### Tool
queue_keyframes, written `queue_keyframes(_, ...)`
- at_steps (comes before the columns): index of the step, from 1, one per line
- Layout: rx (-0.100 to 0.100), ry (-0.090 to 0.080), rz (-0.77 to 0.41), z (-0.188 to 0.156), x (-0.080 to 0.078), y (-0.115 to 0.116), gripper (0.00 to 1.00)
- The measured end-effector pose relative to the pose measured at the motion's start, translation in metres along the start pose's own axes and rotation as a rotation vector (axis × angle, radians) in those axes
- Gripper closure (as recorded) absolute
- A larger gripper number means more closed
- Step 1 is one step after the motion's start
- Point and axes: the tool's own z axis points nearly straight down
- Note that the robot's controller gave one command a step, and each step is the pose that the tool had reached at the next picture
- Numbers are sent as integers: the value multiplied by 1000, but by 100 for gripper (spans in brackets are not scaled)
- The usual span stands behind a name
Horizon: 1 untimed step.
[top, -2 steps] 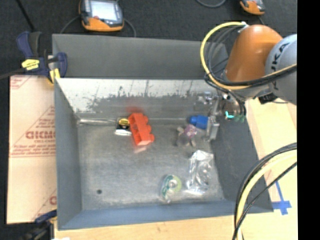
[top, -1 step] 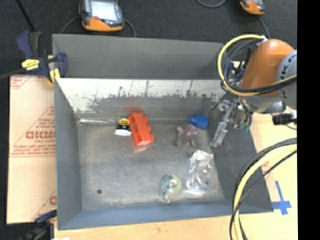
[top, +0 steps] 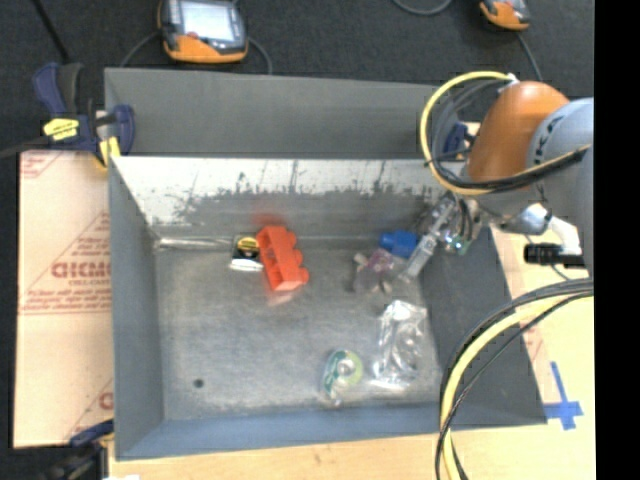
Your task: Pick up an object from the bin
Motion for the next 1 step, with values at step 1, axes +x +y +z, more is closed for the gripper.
queue_keyframes(1, 8, 1, 125, 0, 11, 17, 0)
